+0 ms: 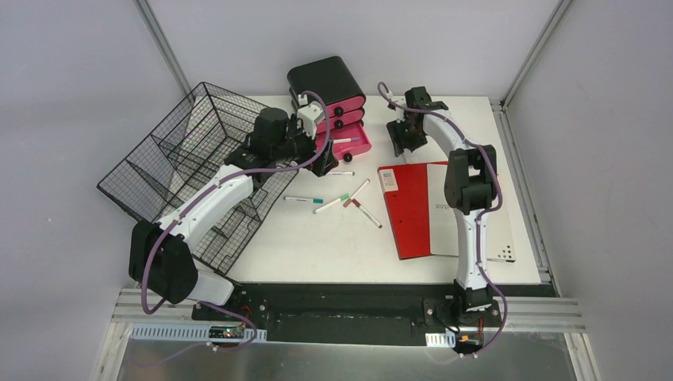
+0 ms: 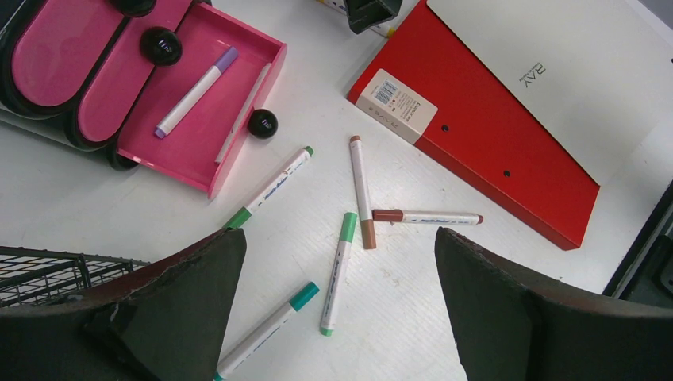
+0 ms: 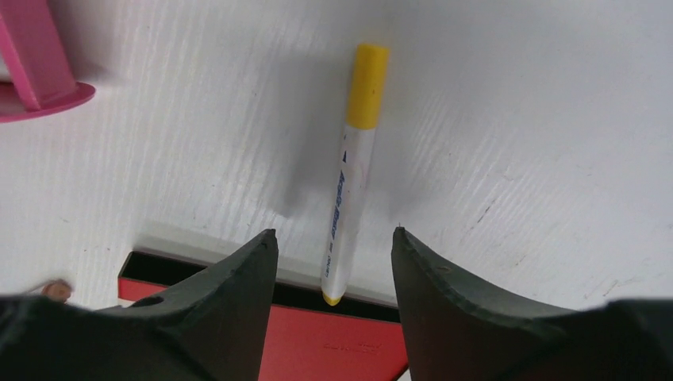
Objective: Organize the desk
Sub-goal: Pick up the stationery from the center of the board.
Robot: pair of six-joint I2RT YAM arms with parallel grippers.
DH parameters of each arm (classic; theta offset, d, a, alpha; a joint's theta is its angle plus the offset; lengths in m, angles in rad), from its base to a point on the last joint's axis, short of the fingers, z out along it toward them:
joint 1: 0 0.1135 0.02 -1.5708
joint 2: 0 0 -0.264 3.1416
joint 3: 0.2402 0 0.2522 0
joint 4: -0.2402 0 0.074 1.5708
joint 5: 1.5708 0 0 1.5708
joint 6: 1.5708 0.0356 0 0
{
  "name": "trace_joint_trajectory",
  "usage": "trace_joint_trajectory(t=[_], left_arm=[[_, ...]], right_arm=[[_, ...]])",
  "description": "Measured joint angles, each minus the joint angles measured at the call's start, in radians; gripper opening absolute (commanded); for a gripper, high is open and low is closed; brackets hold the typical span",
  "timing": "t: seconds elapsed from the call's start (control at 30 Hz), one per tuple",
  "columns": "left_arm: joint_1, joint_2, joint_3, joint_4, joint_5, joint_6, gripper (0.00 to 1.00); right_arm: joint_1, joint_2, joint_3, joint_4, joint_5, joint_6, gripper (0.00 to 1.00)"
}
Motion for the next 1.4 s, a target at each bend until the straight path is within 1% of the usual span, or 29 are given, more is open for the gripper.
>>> trace_joint_trajectory(t=[0.17,0.47,0.63,0.97,1.23,1.4], left_arm=[[0.0,-0.001,0.0,0.0,0.0,0.0,0.92],[0.0,-0.004,0.0,0.001,0.0,0.0,0.92],[0.0,-0.004,0.0,0.001,0.0,0.0,0.92],[-0.008,-0.004,0.0,0.001,0.001,0.0,0.92],[-0.013,-0.004,0.0,0.001,0.001,0.0,0.92],[-0.013,-0.004,0.0,0.001,0.001,0.0,0.92]], right_arm=[[0.001,0.04,0.027,-0.026,0.012,-0.004,0.46],[0.001,0.066,0.057,-0.049,0.032,-0.016,0.24],[0.001,0.068,0.061,-0.052,0.037,-0.022,0.01],[-0.005,0.069,0.064,-0.053,0.024,-0.014,0.0],[-0.062,0.06,0.061,-0.034,-0.135,0.054,0.0],[-0.095,-0.006,0.011,-0.004,-0.24,0.108,0.0]])
